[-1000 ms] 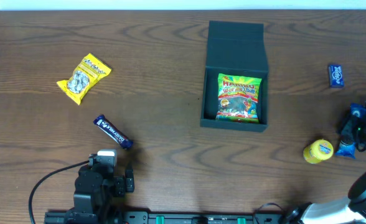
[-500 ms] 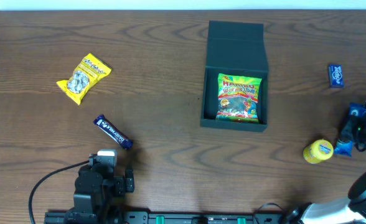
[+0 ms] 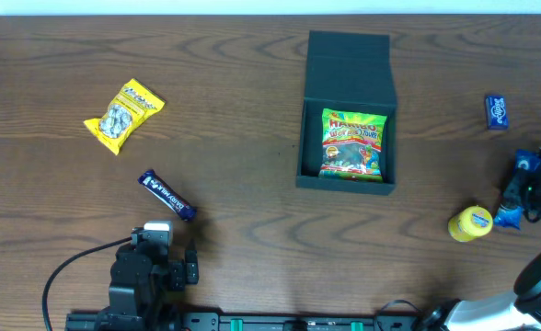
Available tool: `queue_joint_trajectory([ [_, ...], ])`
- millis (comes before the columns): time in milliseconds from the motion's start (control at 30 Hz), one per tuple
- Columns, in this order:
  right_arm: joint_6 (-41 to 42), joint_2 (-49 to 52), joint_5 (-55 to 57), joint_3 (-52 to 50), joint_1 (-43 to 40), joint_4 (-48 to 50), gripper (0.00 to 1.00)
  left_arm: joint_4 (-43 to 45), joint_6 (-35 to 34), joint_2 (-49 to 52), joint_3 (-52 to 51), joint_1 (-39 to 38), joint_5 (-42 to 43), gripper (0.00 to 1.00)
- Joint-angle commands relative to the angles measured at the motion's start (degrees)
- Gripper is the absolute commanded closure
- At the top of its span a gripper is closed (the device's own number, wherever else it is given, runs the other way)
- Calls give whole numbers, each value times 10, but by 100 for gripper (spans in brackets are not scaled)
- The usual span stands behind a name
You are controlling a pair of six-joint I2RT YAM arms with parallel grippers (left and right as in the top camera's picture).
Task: Pack container
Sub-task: 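Lower the right gripper and grasp the Oreo pack's end, then lift the Oreo pack and lower it into the box beside the Haribo bag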
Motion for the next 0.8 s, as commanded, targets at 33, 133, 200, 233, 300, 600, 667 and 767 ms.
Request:
queue_joint_trajectory([
  [33,25,3,-2,-5,6,3,81,-14,4,-3,-21,3,-6,5],
  [133,30,-1,-2,-5,6,3,84,-14,4,-3,-21,3,-6,5],
  [200,30,-7,-2,-5,6,3,85,-14,4,-3,-21,3,-6,5],
  [233,30,-11,-2,-5,6,3,85,-14,4,-3,-21,3,-6,5],
  [300,45,-24,-2,-5,6,-2,87,-14,4,-3,-21,3,-6,5],
  [600,75,-146,-3,-4,19,-51,91,-14,4,-3,-21,3,-6,5],
  [667,84,-181,-4,-4,20,-61,94,-14,4,-3,-21,3,-6,5],
  [767,96,-241,-20,-3,24,-88,99,-14,4,-3,-21,3,-6,5],
])
